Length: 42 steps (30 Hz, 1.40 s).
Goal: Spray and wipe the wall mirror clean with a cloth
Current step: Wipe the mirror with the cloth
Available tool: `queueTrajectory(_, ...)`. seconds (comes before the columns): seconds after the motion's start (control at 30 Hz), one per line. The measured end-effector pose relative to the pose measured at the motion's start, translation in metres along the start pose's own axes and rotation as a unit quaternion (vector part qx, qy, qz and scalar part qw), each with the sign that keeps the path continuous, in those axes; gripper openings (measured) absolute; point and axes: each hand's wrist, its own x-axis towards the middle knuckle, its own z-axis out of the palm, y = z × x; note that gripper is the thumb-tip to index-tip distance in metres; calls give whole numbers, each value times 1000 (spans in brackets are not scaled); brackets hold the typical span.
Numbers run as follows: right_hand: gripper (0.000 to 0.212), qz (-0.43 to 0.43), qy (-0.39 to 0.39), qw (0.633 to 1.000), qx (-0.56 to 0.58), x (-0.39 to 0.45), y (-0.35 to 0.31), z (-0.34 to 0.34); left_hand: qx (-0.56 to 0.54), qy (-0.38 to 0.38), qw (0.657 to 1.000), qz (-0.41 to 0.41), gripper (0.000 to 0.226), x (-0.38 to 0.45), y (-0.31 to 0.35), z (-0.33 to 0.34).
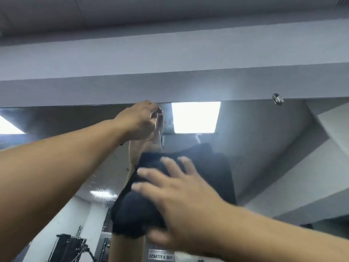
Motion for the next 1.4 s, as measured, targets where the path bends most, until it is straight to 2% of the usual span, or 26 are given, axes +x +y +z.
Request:
queueTrajectory(0.07,74,-23,-5,1000,4,-2,-9,8,-8,1,1000,1,35,1,-2,-1)
queueTrajectory(0.17,73,10,8,1000,10,11,4,-1,-22,-8,1000,3,37,6,-7,-4)
queueTrajectory(0.33,65,166,38,985,9,66,66,-23,-30,-19,999,28,37,9,-14,-9)
queueTrajectory(0.5,66,328,71,942,7,98,135,-36,-77,-47,996,18,39,4,-15,-17)
queueTrajectory(0.63,64,368,83,926,5,105,144,-33,-95,-62,994,-8,48,-3,-15,-15)
queueTrajectory(0.77,64,337,86,938,-7,94,120,-31,-75,-36,997,-6,45,-9,-10,-10)
queueTrajectory(0.87,63,240,87,967,13,74,76,-23,-41,-39,998,4,46,-7,-8,-12)
queueTrajectory(0.93,67,166,66,984,24,56,41,-16,-15,-51,999,0,39,-7,-5,-12)
queueTrajectory(1.07,73,66,17,997,26,29,-9,-6,27,-78,996,-15,60,-3,-6,-20)
queueTrajectory(1.27,73,44,7,998,35,24,-24,4,-47,-88,995,-22,38,2,-11,-22)
queueTrajectory(1.33,72,47,15,998,29,33,-16,2,-62,-73,995,-11,43,3,-16,-23)
queueTrajectory(1.4,71,68,24,997,22,49,-5,-4,-5,-51,999,-4,54,2,-31,-28)
